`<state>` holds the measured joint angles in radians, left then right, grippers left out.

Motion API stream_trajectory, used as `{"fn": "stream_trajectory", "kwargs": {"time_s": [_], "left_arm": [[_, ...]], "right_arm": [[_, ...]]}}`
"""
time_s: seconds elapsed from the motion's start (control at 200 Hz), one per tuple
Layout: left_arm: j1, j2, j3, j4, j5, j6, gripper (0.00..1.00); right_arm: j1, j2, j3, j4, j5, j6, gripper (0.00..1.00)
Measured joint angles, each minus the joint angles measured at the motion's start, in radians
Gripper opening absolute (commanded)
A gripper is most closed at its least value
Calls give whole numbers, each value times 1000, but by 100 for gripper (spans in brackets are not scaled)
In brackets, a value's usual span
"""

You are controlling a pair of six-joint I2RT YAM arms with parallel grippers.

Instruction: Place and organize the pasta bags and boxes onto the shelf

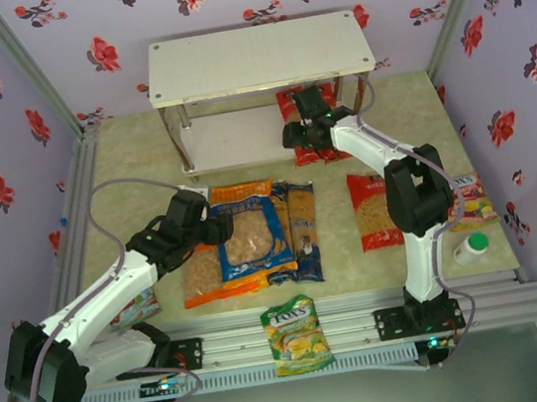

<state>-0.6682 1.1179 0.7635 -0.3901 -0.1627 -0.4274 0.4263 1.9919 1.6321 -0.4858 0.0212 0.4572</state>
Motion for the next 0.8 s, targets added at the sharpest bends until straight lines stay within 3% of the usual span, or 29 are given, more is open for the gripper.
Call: {"fn": "stream_trajectory", "kwargs": {"time_s": [0.22,0.435,0.665,0.8], "left_arm": [[0,-18,-4,-3,0,0,75],[0,-18,-44,-7,3,-21,80],[1,-5,-134,47,57,-76,68],[1,26,-154,113,102,-98,69]], "right_arm": [[0,-20,-41,27,18,-3,70],[11,-187,-137,17,85,-37,73],[77,-393,-199,-11,157,-89,73],[126,-463,-269,-36,171,-91,74]]}}
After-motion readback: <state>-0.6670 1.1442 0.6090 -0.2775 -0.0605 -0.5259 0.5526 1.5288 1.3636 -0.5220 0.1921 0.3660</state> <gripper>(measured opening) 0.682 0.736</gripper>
